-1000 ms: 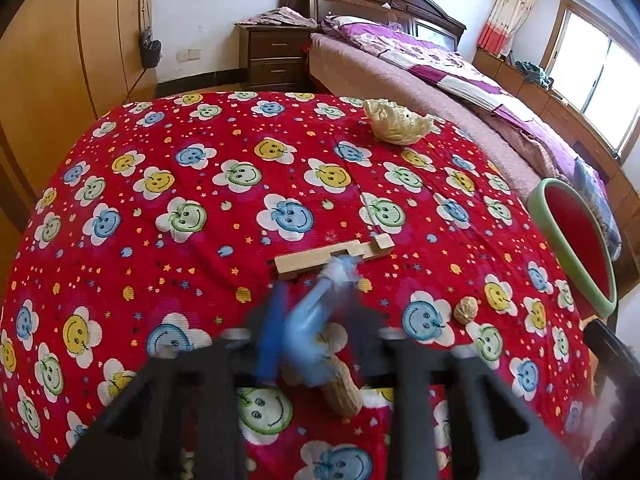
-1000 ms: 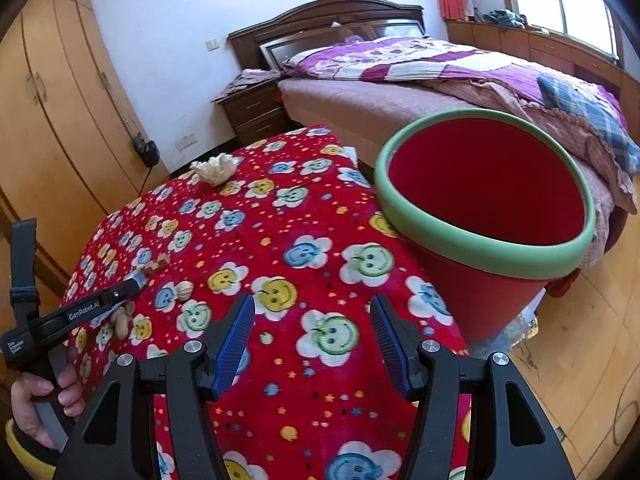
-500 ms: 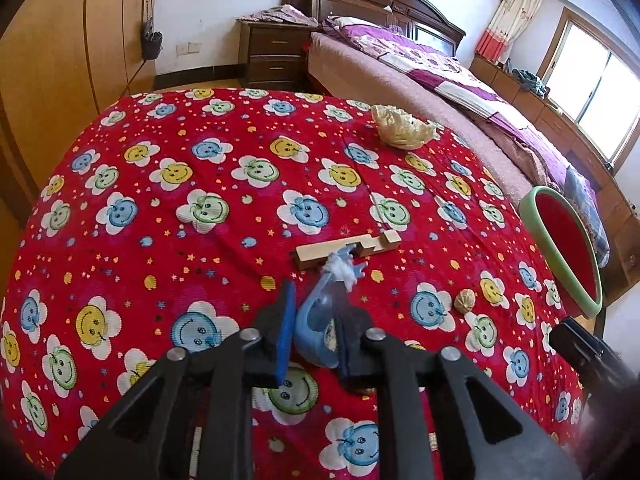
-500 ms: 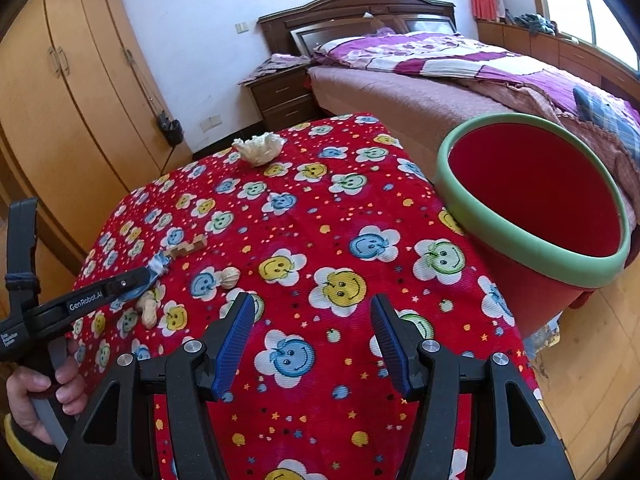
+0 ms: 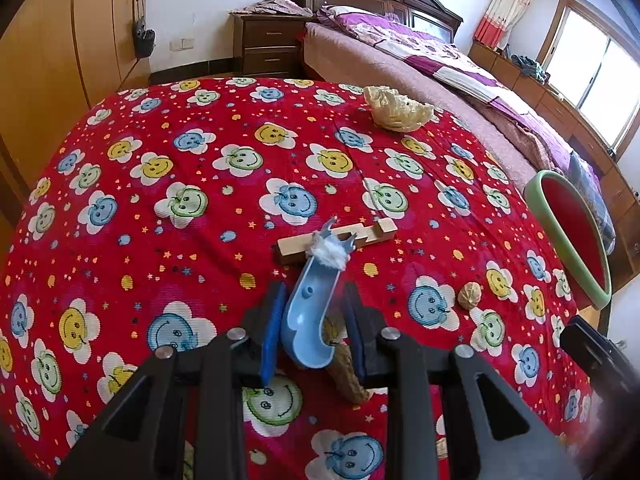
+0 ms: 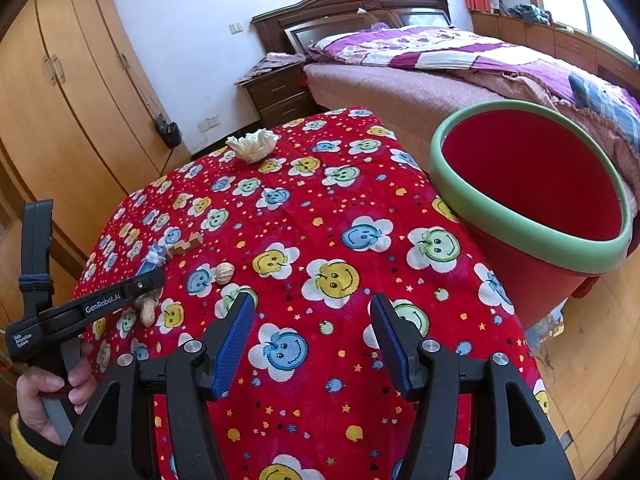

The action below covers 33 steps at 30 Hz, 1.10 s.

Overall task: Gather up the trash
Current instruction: 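Grasp the blue plastic piece with the left tool, then grasp the wooden stick with the right tool while the left holds the blue piece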

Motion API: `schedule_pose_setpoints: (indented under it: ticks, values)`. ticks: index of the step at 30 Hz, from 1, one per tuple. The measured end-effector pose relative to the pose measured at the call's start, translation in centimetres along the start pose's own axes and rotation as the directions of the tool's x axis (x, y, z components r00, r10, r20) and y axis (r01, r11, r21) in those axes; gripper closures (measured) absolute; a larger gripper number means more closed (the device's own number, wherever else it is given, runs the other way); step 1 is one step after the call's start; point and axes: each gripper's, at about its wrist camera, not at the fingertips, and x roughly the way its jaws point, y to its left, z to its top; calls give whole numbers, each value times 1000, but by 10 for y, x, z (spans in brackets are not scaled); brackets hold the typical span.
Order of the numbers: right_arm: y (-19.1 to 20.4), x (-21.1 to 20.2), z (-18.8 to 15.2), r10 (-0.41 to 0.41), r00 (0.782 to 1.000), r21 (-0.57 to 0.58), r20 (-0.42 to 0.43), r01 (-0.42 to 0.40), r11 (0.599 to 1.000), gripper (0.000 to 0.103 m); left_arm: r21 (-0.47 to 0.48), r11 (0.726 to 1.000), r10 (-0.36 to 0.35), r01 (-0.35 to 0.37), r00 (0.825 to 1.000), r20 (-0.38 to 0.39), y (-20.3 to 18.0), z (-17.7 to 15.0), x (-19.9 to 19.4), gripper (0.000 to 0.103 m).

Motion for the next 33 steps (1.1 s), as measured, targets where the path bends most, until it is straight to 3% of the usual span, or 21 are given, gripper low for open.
schedule_pose_setpoints:
  ticks: [10, 15, 18, 22, 33]
  values:
    - [3, -3, 4, 14, 1000, 1, 8, -14, 1000, 41, -48, 998, -36, 38, 998, 45, 17, 5, -22, 81]
    - [21, -2, 10, 45, 999, -29, 9, -45, 999, 41, -97, 995, 34, -28, 997, 69, 48, 17, -36, 81]
    - [38, 1, 15, 70, 997, -53, 10, -70, 996, 28, -131, 989, 76, -66, 995, 71, 70, 26, -39, 81]
    - [60, 8, 21, 86, 996, -81, 12, -85, 993, 26, -148, 982, 133, -120, 988, 80, 92, 34, -37, 81]
    - [105, 58, 30, 90, 994, -104, -60, -96, 990, 20, -163, 979, 135, -122, 988, 74, 119, 33, -14, 81]
